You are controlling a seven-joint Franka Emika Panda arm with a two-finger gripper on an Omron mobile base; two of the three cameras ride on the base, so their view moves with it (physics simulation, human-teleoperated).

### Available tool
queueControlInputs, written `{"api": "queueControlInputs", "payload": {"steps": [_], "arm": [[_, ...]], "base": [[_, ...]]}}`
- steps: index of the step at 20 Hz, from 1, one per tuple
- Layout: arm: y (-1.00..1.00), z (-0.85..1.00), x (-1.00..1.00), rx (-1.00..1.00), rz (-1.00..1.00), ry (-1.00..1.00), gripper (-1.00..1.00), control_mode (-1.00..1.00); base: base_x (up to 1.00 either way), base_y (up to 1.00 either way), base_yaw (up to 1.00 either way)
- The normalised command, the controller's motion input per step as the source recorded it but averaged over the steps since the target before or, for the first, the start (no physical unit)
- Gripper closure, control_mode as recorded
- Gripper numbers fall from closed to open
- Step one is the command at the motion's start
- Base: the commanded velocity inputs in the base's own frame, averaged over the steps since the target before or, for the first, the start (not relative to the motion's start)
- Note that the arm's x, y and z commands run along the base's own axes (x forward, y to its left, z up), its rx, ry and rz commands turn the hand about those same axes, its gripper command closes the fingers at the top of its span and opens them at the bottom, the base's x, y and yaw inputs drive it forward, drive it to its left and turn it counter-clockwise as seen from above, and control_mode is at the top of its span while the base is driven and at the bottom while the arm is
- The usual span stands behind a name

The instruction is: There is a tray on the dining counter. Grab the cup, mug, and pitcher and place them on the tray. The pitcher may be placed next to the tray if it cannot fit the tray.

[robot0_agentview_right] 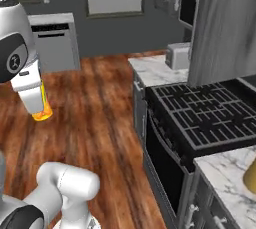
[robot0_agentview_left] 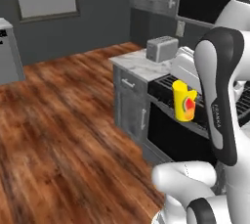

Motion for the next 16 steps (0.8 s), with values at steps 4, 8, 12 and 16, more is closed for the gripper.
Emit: {"api": "queueControlInputs", "payload": {"steps": [4,8,12,16], "arm": [[0.0,0.0,0.0,0.0,0.0,0.0,1.0,1.0],[0.0,0.0,0.0,0.0,0.0,0.0,1.0,1.0],[0.0,0.0,0.0,0.0,0.0,0.0,1.0,1.0],[0.0,0.0,0.0,0.0,0.0,0.0,1.0,1.0]], "base": [[0.26,0.42,0.69],[0.28,0.44,0.64],[0.29,0.45,0.6],[0.29,0.62,0.4]]}}
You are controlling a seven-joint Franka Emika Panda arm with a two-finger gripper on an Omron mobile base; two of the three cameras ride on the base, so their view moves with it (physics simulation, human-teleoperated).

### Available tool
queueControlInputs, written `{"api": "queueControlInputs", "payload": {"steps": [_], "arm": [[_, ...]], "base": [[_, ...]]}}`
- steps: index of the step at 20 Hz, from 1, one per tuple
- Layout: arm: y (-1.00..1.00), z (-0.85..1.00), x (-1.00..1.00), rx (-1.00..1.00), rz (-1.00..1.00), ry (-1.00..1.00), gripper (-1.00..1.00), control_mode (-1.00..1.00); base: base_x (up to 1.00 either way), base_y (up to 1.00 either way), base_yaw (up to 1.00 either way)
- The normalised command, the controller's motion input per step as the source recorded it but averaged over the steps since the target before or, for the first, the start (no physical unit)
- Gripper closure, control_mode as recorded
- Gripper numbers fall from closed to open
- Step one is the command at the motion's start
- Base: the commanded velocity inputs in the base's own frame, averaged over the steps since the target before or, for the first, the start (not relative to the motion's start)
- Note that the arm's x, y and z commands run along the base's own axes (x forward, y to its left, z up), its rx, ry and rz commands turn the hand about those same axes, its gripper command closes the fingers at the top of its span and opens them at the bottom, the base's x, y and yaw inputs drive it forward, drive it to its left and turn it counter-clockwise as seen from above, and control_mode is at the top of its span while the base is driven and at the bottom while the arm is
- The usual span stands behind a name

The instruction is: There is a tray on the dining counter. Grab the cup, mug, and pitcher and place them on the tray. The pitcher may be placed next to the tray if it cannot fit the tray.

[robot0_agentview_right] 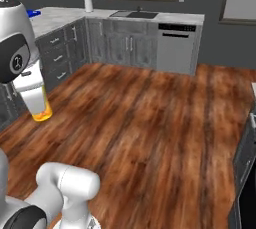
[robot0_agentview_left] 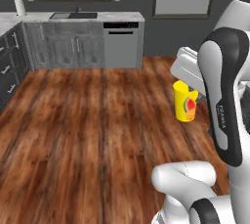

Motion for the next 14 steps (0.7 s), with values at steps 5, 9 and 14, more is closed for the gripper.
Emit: {"api": "queueControlInputs", "payload": {"steps": [5,9,14], "arm": [[0.0,0.0,0.0,0.0,0.0,0.0,1.0,1.0],[0.0,0.0,0.0,0.0,0.0,0.0,1.0,1.0],[0.0,0.0,0.0,0.0,0.0,0.0,1.0,1.0]], "base": [[0.19,1.0,-0.1],[0.28,1.0,-0.18],[0.24,1.0,-0.18]]}}
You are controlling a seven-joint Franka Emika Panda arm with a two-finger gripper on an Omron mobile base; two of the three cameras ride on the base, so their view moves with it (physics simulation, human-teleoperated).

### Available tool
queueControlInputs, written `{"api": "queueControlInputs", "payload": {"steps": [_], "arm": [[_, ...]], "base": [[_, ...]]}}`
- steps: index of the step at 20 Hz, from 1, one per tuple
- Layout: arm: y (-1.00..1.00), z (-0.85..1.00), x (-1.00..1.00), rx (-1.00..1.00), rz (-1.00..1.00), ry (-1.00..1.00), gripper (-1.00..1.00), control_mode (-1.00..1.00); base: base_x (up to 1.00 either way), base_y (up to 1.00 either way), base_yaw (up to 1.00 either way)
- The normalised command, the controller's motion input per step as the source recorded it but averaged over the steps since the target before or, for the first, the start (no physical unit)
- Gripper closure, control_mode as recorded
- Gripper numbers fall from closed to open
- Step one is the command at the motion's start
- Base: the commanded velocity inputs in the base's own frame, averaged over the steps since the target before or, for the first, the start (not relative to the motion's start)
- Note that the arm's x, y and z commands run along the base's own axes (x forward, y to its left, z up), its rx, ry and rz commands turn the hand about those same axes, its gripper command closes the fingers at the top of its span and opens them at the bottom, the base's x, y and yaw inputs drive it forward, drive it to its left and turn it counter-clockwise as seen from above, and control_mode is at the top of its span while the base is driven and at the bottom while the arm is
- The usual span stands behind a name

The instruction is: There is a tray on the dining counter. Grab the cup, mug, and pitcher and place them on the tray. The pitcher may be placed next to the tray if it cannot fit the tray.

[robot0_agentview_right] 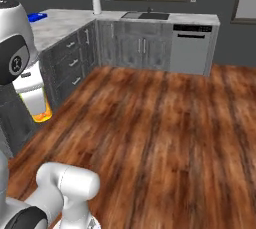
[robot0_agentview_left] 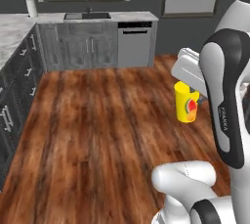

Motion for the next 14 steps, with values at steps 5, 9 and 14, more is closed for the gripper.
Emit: {"api": "queueControlInputs", "payload": {"steps": [5,9,14], "arm": [[0.0,0.0,0.0,0.0,0.0,0.0,1.0,1.0],[0.0,0.0,0.0,0.0,0.0,0.0,1.0,1.0],[0.0,0.0,0.0,0.0,0.0,0.0,1.0,1.0]], "base": [[0.14,1.0,-0.14],[0.12,1.0,-0.12],[0.08,1.0,-0.1]]}}
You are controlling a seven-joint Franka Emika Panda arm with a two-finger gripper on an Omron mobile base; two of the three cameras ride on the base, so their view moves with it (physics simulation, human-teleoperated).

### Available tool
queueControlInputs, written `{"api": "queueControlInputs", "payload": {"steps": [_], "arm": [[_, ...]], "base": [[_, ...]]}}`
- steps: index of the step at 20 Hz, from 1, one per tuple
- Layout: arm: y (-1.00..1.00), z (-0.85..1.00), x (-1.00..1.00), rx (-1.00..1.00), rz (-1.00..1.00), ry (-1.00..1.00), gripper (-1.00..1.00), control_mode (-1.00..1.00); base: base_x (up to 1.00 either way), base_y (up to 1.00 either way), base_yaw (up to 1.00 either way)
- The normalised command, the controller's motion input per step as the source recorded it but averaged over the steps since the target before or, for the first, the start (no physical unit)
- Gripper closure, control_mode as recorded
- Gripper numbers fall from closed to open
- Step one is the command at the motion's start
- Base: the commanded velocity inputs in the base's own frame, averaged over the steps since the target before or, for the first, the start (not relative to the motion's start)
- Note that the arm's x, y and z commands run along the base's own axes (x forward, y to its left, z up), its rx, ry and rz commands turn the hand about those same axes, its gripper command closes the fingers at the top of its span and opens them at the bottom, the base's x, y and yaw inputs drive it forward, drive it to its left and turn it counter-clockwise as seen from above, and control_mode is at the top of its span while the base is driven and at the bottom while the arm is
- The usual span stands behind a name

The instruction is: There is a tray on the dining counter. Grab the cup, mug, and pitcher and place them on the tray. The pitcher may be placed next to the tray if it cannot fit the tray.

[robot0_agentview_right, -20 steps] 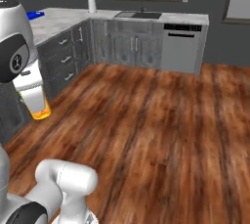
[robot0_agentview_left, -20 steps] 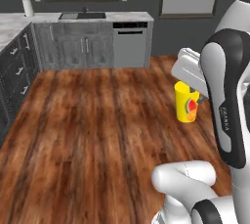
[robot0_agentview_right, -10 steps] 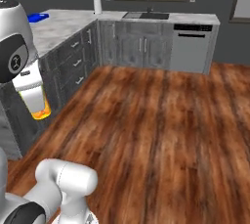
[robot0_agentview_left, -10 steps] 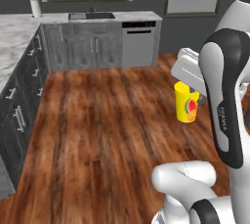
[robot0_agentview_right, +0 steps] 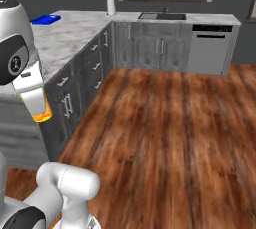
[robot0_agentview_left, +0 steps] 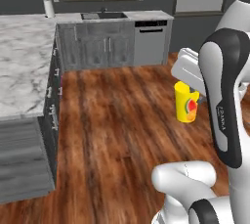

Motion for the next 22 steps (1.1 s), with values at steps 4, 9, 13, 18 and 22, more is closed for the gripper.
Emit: {"api": "queueControlInputs", "payload": {"steps": [4,9,13,18,22], "arm": [[0.0,0.0,0.0,0.0,0.0,0.0,1.0,1.0],[0.0,0.0,0.0,0.0,0.0,0.0,1.0,1.0],[0.0,0.0,0.0,0.0,0.0,0.0,1.0,1.0],[0.0,0.0,0.0,0.0,0.0,0.0,1.0,1.0],[0.0,0.0,0.0,0.0,0.0,0.0,1.0,1.0]], "base": [[0.04,1.0,-0.07],[0.04,1.0,-0.05],[0.04,1.0,-0.05],[0.09,1.0,-0.05],[0.11,1.0,-0.05]]}}
